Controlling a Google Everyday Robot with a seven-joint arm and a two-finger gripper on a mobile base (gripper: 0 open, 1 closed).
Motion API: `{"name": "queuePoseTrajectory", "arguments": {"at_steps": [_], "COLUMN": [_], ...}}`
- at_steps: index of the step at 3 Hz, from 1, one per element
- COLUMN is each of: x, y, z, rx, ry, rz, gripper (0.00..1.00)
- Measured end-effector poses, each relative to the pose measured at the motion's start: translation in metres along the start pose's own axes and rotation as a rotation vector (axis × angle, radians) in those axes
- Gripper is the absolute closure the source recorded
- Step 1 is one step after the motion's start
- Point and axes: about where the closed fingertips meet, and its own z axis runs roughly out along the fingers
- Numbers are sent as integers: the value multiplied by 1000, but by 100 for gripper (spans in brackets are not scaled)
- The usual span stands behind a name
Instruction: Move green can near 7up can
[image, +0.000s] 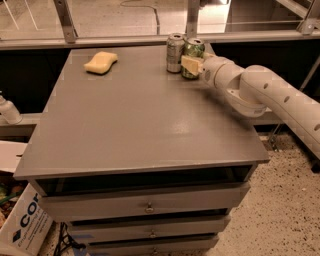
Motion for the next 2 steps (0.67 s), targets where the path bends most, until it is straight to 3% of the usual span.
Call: {"name": "queuePoseTrajectory", "arguments": {"at_steps": [1, 2], "x": [3, 4], "y": [-6, -8], "z": [0, 0], "rx": [-12, -38], "ry": [25, 46], "rz": [-16, -35], "gripper": [84, 59]}}
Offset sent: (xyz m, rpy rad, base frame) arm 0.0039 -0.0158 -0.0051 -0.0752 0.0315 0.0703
